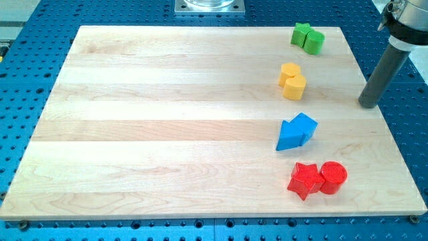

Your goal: Place your arm at the top right of the cube

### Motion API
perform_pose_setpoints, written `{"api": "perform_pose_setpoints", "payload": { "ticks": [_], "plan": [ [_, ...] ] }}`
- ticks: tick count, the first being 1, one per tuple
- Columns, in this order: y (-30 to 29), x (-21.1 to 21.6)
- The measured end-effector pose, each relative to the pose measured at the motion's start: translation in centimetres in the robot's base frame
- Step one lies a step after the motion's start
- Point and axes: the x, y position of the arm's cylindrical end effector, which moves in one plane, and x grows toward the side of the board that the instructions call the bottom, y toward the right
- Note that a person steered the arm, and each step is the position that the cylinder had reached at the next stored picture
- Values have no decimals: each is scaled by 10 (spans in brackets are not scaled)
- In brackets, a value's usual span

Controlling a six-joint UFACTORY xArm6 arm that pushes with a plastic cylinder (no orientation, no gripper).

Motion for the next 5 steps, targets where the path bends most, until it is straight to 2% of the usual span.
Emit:
{"api": "perform_pose_setpoints", "payload": {
  "ticks": [2, 4, 5],
  "plan": [
    [-18, 0],
    [-78, 0],
    [-76, 0]
  ]
}}
